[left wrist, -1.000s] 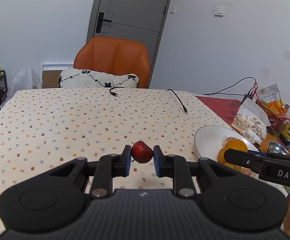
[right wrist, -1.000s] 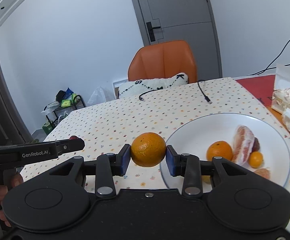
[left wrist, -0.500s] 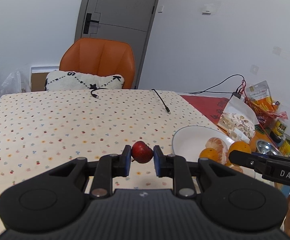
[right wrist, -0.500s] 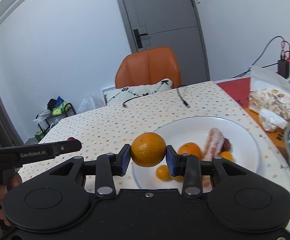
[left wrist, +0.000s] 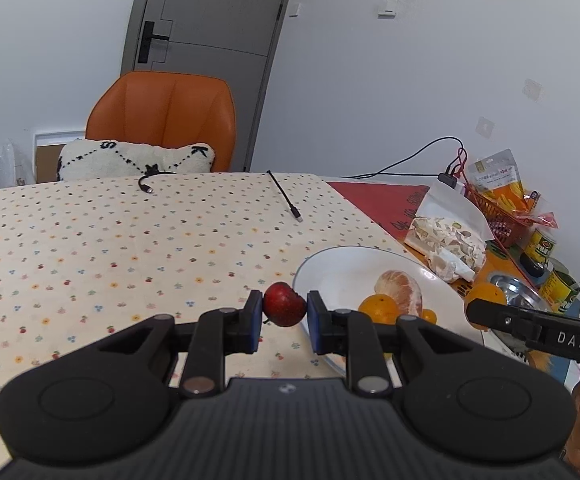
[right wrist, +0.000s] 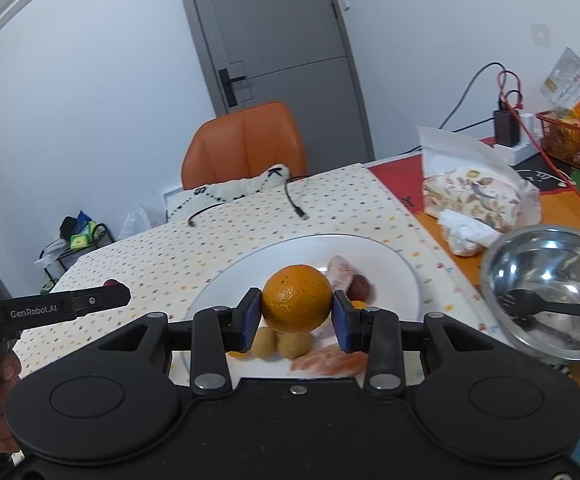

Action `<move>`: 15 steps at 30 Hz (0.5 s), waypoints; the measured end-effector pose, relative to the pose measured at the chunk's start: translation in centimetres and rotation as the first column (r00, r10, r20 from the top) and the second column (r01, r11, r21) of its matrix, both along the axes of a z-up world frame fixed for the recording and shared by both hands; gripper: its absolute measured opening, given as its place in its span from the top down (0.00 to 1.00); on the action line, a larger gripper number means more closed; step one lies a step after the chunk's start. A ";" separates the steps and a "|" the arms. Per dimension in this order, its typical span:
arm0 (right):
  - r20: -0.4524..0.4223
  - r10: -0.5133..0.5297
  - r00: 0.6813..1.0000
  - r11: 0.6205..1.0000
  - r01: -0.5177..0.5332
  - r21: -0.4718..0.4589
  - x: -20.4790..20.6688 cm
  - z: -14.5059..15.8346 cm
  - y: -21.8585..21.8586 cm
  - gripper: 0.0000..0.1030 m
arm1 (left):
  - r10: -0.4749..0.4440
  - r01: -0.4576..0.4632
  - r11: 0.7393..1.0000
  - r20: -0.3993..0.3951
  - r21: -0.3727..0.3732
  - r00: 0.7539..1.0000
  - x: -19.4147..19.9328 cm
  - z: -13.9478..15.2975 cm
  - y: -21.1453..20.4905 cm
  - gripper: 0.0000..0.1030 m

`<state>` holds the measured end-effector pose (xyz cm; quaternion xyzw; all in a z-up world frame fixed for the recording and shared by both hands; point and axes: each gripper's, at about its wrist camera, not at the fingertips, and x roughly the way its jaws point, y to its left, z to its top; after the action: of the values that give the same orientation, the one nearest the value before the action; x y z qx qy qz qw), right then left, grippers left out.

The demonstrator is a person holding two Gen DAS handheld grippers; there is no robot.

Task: Organize fruits
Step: 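Carry the red fruit with the left tool while the right tool carries the orange to the plate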

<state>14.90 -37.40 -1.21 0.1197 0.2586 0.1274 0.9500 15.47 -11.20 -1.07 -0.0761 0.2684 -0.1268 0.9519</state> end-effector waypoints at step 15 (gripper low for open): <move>-0.017 -0.021 1.000 1.000 0.021 0.008 0.3 -0.7 -1.1 0.65 | -0.070 0.070 0.998 -0.028 0.002 0.997 2.7 -1.3 -3.4 0.79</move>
<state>15.24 -38.55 -1.92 0.1271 0.2646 0.1174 0.9487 18.20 -14.63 -2.33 -0.0671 0.2845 -0.1585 0.9431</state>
